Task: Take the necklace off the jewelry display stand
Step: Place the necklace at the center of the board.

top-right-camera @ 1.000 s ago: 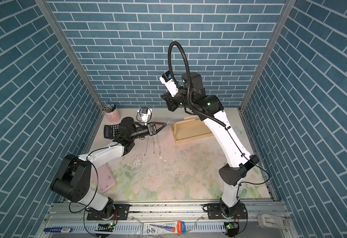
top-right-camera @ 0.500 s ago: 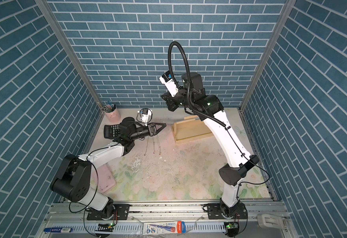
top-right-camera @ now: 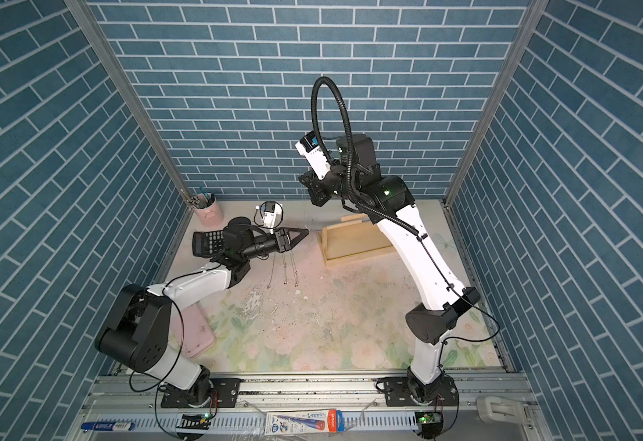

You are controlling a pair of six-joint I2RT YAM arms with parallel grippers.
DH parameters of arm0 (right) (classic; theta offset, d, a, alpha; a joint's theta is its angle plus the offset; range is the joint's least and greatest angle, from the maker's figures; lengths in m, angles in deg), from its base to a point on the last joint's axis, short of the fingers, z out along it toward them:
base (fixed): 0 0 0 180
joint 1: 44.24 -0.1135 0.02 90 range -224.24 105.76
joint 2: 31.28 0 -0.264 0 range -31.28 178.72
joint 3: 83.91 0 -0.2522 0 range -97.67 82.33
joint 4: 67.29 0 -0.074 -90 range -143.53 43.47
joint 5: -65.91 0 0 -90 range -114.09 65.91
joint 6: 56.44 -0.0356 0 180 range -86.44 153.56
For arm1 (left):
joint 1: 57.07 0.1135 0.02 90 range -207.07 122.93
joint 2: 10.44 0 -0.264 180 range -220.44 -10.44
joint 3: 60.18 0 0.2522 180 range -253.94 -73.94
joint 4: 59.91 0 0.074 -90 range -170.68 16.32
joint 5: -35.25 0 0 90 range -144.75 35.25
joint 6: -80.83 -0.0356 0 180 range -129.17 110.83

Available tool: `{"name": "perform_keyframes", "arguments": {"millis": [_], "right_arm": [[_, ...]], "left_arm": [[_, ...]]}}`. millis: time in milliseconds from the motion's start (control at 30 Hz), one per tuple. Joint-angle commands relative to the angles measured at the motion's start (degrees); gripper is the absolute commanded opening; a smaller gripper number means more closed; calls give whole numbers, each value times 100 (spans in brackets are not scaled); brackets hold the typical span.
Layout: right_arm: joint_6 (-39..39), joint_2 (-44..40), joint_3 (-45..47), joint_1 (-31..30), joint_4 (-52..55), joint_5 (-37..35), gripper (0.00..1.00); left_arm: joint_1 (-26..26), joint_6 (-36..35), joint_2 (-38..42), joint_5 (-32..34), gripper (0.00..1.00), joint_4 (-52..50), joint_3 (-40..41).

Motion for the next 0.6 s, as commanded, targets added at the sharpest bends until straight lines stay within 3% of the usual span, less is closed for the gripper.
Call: {"name": "perform_keyframes", "arguments": {"millis": [0,300,567], "right_arm": [[202,-117,17,-40,-78,48,0],[219,-144,17,-40,-43,30,0],[223,-152,26,-42,-25,3,0]], "left_arm": [[52,-99,-112,-133,40,219,-195],[97,438,-395,-450,38,1301,-102],[99,432,-390,-444,34,1286,-109]]}}
